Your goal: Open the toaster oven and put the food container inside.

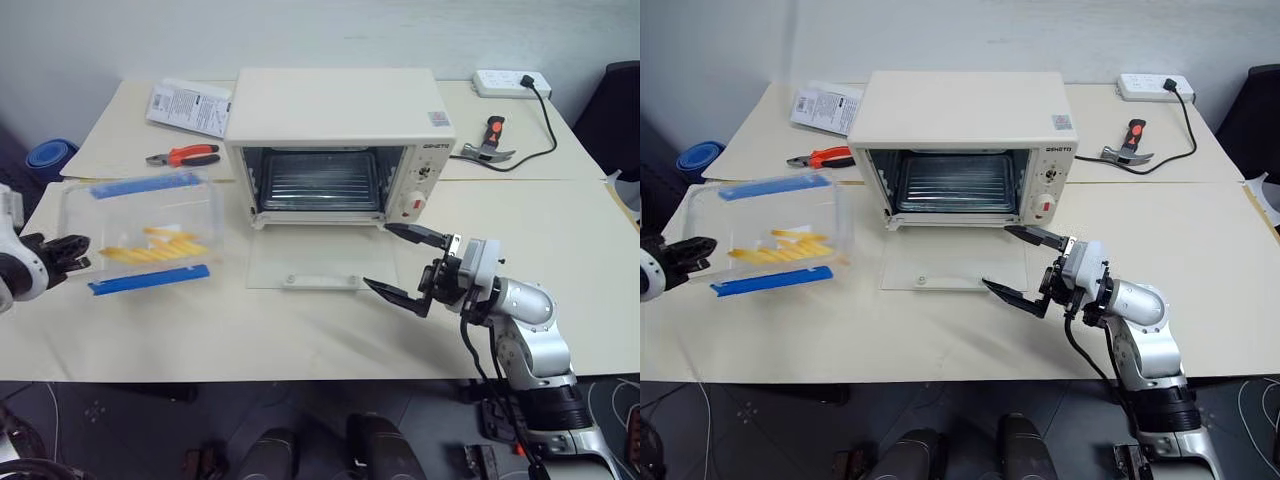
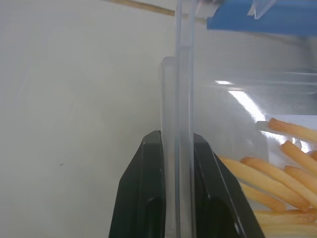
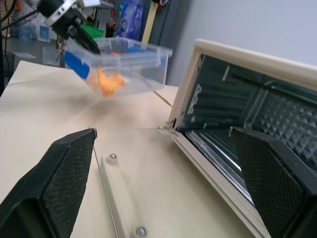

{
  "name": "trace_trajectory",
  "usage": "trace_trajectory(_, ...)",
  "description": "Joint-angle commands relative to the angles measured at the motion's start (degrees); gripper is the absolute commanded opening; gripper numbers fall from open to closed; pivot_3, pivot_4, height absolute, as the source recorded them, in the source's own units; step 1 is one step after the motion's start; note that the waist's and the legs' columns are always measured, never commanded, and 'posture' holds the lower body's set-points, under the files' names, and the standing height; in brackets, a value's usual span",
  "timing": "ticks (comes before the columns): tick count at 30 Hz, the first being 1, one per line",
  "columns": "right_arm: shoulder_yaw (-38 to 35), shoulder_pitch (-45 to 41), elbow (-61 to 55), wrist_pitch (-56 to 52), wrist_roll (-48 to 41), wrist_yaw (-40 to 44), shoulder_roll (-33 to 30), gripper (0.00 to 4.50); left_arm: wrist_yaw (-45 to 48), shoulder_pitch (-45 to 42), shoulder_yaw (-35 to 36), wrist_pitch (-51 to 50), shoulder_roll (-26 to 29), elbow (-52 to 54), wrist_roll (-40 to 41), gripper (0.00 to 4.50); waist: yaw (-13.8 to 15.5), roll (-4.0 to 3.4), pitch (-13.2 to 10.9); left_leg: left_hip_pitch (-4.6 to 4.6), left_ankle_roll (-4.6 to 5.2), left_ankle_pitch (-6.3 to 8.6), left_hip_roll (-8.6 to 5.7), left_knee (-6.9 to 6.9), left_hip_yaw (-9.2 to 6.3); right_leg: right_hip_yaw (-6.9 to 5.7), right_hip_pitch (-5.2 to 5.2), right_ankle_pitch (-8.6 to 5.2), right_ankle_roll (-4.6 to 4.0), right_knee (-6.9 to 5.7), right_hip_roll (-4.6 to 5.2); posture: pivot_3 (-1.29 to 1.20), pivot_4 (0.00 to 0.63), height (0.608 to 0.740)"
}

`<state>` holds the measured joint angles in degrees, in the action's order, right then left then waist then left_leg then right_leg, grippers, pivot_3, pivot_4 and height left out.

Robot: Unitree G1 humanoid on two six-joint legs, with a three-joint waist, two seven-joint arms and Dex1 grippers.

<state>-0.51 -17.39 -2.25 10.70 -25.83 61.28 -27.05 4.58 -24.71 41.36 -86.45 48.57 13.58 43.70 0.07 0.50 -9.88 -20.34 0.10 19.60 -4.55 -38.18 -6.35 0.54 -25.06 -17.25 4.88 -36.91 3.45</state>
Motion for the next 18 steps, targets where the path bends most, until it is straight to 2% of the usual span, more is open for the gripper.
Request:
trace_trajectory(1, -2.8, 1.8, -1.9, 0.3, -0.5, -0.8, -1.5, 4.5, -3.7, -4.4, -1.7, -5.7, -3.8, 6.3, 1.1, 0.21, 0.0, 0.0, 0.0, 0.0, 0.0, 0.0, 0.0, 0.0, -0.01, -0.01, 0.0, 0.0, 0.0, -0.02, 0.0, 0.0, 0.15, 0.74)
trace_trajectory(4, -3.1, 3.9, -3.6, -0.1, -0.7, -1.6, -2.1, 4.5, -6.2, -6.4, -5.1, -6.1, -8.8, 9.8, 1.8, 0.21, 0.0, 0.0, 0.0, 0.0, 0.0, 0.0, 0.0, -0.01, 0.0, -0.01, -0.01, 0.0, 0.0, -0.04, -0.01, 0.0, 0.15, 0.74)
trace_trajectory(9, -4.0, 6.5, -6.6, -0.9, -0.5, -3.7, -2.3, 4.5, -12.6, -11.2, -11.1, -6.1, -21.7, 12.4, -0.6, 0.21, -0.1, 0.02, 0.0, 0.0, -0.01, 0.0, 0.01, -0.09, 0.06, 0.0, -0.01, 0.0, 0.0, -0.05, -0.03, 0.0, 0.15, 0.74)
trace_trajectory(14, -4.6, 8.7, -9.1, -1.1, -0.2, -5.9, -2.4, 4.5, -14.5, -14.6, -15.5, -6.1, -28.2, 10.9, -4.3, 0.21, -0.2, 0.03, 0.0, 0.01, -0.04, -0.01, 0.02, -0.09, 0.13, 0.03, -0.05, 0.0, 0.0, -0.09, -0.06, 0.0, 0.15, 0.74)
trace_trajectory(16, -4.9, 9.7, -10.0, -1.3, -0.3, -6.9, -2.4, 4.5, -14.2, -15.3, -16.7, -6.1, -29.5, 10.2, -5.5, 0.93, -0.1, 0.03, 0.0, 0.01, -0.05, -0.01, 0.02, -0.09, 0.14, 0.05, -0.05, 0.0, 0.0, -0.09, -0.06, 0.0, 0.15, 0.74)
trace_trajectory(18, -5.2, 10.5, -10.8, -1.5, -0.1, -7.8, -2.4, 4.5, -13.5, -16.3, -16.5, -6.0, -30.8, 9.5, -6.6, 1.45, 0.0, 0.03, 0.0, 0.01, -0.04, -0.01, 0.02, -0.12, 0.14, 0.05, -0.04, 0.0, 0.0, -0.09, -0.06, 0.0, 0.15, 0.74)
